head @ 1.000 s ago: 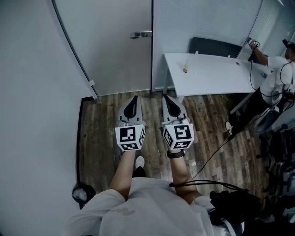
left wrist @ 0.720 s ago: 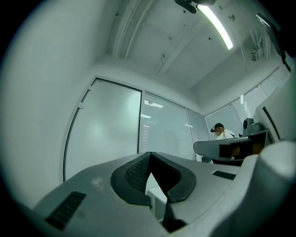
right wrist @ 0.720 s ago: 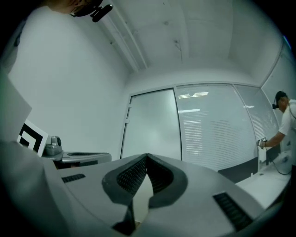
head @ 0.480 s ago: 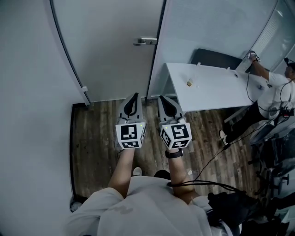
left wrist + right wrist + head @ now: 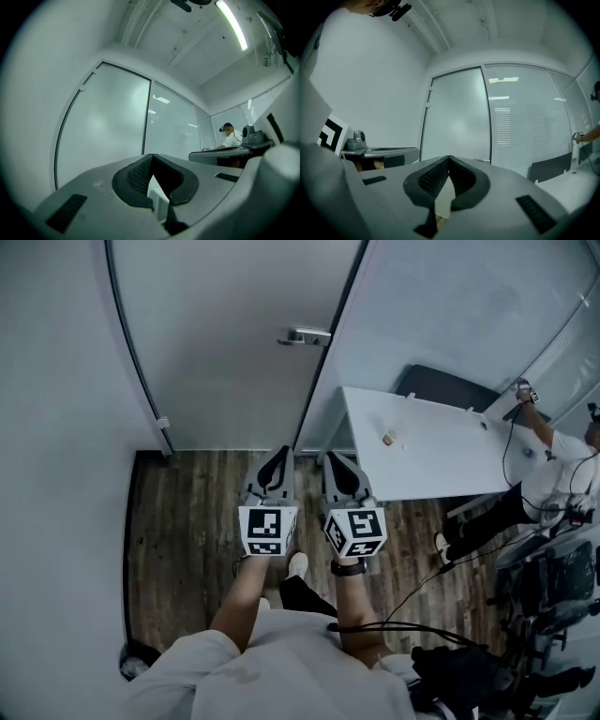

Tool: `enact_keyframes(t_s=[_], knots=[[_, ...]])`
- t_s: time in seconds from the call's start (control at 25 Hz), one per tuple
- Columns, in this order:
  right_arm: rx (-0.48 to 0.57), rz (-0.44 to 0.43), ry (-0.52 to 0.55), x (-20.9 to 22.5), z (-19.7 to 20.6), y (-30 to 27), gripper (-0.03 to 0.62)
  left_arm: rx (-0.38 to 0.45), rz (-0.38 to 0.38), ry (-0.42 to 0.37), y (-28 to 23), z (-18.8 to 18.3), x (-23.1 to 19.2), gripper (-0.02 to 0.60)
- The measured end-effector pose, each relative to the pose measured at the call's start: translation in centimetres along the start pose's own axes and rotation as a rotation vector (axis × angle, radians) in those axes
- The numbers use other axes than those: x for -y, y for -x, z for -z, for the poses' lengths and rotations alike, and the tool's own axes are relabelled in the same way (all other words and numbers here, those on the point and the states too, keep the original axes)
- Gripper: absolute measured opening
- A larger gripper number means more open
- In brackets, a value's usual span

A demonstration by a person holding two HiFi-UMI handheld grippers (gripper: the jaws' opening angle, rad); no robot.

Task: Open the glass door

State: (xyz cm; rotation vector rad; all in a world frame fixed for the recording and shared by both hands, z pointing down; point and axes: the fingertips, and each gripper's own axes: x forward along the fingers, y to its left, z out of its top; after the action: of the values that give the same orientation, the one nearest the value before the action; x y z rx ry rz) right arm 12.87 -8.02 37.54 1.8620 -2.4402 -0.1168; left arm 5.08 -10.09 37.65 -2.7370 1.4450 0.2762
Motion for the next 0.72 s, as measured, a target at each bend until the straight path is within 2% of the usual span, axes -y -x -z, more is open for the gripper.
enact_keyframes(t_s=[0.16,0.4,0.56,0.72], knots=[[0.008,-0.021,-0.034,4.1,0.8,-4.5,0.002,-0.028,-0.017,-0.041,-4.6,1.4,-0.5,0.0],[0.054,-0.051,-0.029,10.5,-1.4,-11.6,0.002,0.015,-0.048,-0.082,-14.5,-0.1,-2.0,0.001],[0.03,0.004,-0.076,17.9,-0.5,-14.2,0.002,-0.026,-0.034,-0.069,-21.3,1.5,0.2,0.0],[0.032,0.04,-0.12,23.4,0.7,-15.9,0.002,-0.06,-0.039,-0.079,-25.0,3.3,1.1,0.001]])
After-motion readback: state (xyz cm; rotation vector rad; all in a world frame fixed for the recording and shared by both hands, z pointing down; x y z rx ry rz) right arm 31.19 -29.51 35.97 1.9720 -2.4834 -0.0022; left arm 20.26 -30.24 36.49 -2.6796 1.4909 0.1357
